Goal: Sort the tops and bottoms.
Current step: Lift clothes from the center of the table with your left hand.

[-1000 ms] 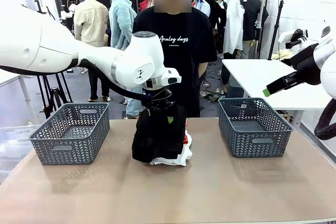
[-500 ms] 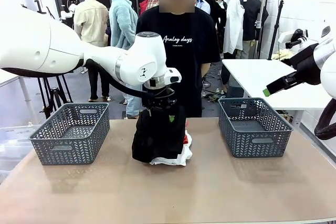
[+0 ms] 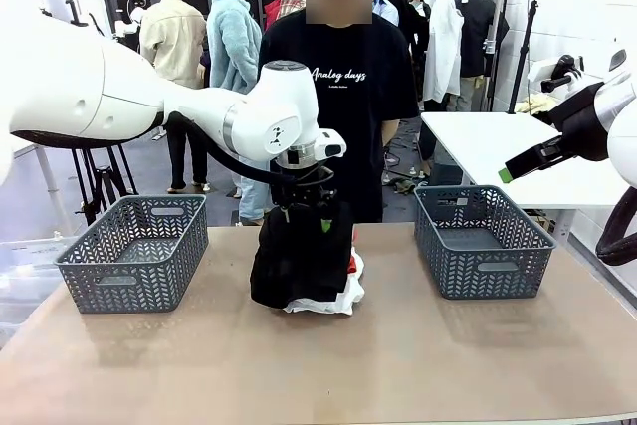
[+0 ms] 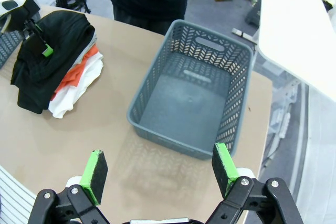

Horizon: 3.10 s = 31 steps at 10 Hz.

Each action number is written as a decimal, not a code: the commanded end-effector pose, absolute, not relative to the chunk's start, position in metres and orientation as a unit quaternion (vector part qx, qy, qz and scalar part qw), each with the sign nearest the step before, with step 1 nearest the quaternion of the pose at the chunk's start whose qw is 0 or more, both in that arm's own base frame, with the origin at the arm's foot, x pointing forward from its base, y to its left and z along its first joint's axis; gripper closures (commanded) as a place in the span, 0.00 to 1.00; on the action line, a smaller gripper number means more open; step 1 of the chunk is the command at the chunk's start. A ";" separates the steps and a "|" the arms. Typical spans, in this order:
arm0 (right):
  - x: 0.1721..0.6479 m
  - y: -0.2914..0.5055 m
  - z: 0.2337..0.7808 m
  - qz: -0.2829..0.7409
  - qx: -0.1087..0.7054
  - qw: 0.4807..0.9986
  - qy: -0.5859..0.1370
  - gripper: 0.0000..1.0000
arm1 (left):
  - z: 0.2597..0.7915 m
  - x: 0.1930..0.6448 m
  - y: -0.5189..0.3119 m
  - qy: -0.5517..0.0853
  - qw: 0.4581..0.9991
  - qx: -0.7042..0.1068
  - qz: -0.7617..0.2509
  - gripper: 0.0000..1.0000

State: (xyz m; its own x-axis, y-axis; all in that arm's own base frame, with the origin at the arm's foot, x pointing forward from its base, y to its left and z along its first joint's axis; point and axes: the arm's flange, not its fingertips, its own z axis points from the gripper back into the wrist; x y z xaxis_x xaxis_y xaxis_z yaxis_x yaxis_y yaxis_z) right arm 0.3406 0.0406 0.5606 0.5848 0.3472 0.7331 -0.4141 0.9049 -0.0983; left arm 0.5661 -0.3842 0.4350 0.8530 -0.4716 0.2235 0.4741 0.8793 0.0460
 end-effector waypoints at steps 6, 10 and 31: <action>0.341 0.040 0.560 0.214 0.049 0.889 -0.401 0.00 | 0.433 0.570 -0.381 -0.096 0.969 0.011 -0.227 1.00; 0.341 0.040 0.560 0.214 0.049 0.889 -0.401 0.00 | 0.441 0.569 -0.379 -0.096 0.970 0.003 -0.223 1.00; 0.341 0.040 0.560 0.214 0.049 0.889 -0.401 0.00 | 0.736 0.555 -0.353 -0.385 0.890 -0.055 -0.236 1.00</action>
State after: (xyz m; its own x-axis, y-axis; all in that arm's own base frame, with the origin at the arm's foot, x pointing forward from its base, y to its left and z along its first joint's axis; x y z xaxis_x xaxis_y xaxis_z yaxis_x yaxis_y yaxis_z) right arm 0.3406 0.0404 0.5607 0.5847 0.3470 0.7333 -0.4137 0.9051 -0.0984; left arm 0.5575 -0.3548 0.7312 0.6000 -0.3899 0.6986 0.4678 0.8793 0.0890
